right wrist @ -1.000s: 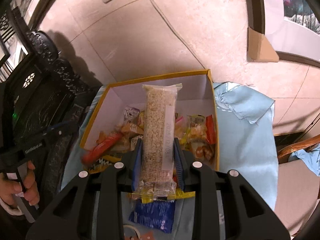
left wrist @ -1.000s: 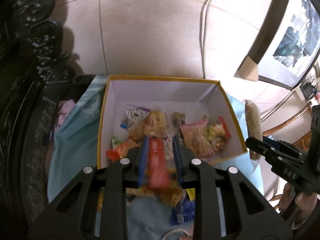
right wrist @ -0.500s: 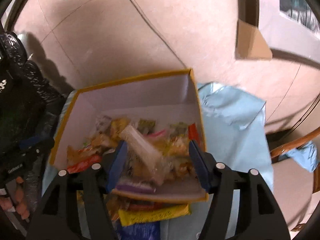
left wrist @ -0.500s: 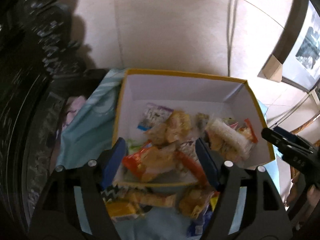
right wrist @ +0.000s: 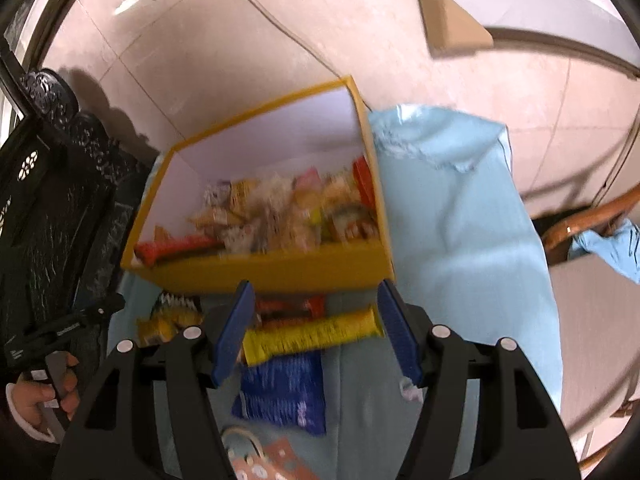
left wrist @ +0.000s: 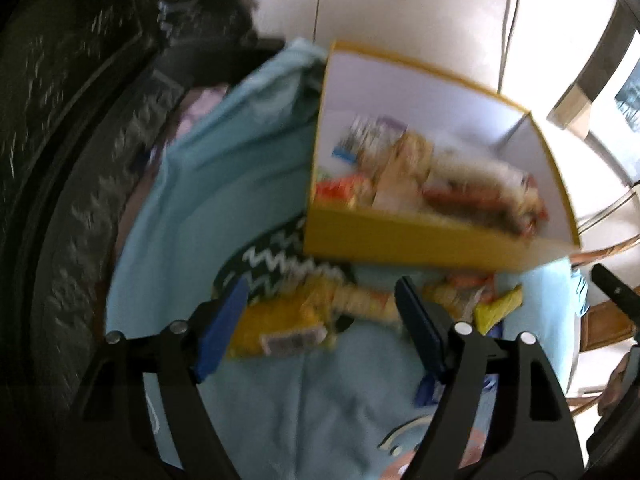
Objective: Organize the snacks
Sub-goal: 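Move both grippers back over the remaining snacks, then grasp the yellow cake pack with the left gripper while the right grasps a clear bread bag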
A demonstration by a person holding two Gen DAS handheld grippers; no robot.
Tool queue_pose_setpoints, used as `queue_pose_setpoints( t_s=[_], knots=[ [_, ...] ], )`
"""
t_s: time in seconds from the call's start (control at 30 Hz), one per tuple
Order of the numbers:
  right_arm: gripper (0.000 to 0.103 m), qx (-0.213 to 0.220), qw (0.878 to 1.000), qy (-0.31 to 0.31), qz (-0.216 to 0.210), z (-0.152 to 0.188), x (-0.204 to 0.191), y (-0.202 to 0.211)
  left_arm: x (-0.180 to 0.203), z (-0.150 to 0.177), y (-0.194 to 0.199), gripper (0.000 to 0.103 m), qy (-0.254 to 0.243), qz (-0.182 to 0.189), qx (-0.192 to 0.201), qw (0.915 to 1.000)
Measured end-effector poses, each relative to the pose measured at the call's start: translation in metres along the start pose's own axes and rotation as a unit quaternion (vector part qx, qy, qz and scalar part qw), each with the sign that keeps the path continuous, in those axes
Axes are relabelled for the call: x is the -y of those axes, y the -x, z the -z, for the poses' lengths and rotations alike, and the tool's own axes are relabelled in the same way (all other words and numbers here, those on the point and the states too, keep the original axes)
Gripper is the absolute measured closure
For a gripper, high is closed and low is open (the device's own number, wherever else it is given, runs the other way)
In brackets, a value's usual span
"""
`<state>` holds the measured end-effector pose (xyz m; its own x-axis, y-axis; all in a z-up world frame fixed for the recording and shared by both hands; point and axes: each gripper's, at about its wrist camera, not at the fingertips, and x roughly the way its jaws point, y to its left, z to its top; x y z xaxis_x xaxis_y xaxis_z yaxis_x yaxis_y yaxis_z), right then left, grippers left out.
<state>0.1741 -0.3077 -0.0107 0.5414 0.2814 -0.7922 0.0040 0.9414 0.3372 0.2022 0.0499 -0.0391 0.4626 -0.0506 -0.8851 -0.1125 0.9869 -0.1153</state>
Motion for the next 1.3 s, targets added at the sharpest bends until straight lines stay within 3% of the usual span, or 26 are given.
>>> queue_pose_setpoints(
  t_s=[0.37,0.43,0.57,0.67,0.87,1.0,1.17,1.3],
  knots=[
    [0.038,-0.057,0.998,-0.011,-0.01,0.046,0.007,-0.013,-0.013,0.029,-0.059,0.025,0.003,-0.022,-0.059,0.998],
    [0.038,-0.065,0.998,-0.012,-0.01,0.05,0.006,-0.015,-0.015,0.03,-0.073,0.023,-0.011,-0.054,-0.052,0.9971],
    [0.038,-0.086,0.996,-0.005,-0.011,0.054,0.003,-0.026,-0.015,0.03,-0.082,0.022,-0.021,-0.076,-0.053,0.9955],
    [0.038,-0.102,0.995,-0.002,-0.02,0.059,-0.003,-0.034,-0.016,0.034,-0.08,0.037,-0.022,-0.09,-0.05,0.9945],
    [0.038,-0.124,0.985,0.066,-0.095,0.078,-0.055,-0.05,-0.038,0.046,-0.052,0.05,0.044,-0.052,-0.039,0.9969],
    [0.038,-0.136,0.974,0.102,-0.15,0.082,-0.094,-0.066,-0.043,0.05,-0.041,0.051,0.06,-0.03,-0.04,0.9969],
    [0.038,-0.158,0.976,0.08,-0.123,0.076,-0.102,-0.099,-0.051,0.051,-0.044,0.051,0.068,-0.021,-0.043,0.9965],
    [0.038,-0.14,0.984,0.058,-0.094,0.066,-0.096,-0.112,-0.054,0.051,-0.046,0.051,0.068,-0.019,-0.042,0.9966]
  ],
)
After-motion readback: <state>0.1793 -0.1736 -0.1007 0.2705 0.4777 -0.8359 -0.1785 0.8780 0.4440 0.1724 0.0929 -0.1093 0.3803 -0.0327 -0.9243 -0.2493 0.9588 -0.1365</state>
